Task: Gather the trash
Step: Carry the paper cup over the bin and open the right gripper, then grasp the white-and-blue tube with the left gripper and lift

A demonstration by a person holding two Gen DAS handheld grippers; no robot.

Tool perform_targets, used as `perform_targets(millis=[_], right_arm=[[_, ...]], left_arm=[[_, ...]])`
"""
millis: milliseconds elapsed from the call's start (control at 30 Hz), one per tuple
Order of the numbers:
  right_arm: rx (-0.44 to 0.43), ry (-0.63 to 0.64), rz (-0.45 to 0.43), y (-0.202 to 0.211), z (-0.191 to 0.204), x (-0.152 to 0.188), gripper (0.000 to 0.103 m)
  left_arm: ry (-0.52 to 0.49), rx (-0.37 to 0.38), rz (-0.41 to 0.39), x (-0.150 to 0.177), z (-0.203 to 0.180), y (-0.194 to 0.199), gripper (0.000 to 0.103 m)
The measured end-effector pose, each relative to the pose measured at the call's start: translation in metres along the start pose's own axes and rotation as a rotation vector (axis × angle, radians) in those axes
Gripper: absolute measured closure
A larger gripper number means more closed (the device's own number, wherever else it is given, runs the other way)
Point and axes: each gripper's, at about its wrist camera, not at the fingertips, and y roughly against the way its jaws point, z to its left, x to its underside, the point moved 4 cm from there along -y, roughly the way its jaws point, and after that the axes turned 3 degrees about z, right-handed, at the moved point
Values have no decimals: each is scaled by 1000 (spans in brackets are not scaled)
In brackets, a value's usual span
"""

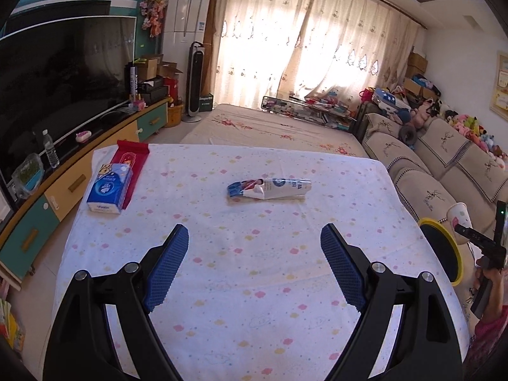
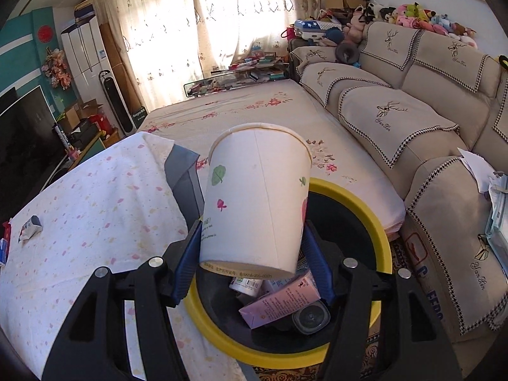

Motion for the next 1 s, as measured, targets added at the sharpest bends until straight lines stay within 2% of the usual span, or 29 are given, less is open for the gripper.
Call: perform_targets(millis=[67, 100, 333, 767, 1000], right_arm=[[6, -3, -1, -4, -1, 0, 32], [7, -4, -4, -5, -2, -1, 31], [17, 6, -6, -5, 8, 0, 30], [15, 37, 19, -16, 35, -3, 30], [21, 46, 29, -22, 37, -4, 30]], left_arm=[[-40, 5, -2, -9, -8, -8, 19], [-61, 11, -2, -12, -12, -13, 19], [-187, 82, 58, -32, -26, -67, 19], [-423, 76, 182, -54, -36, -175, 19], [-521, 118, 264, -57, -46, -216, 19]])
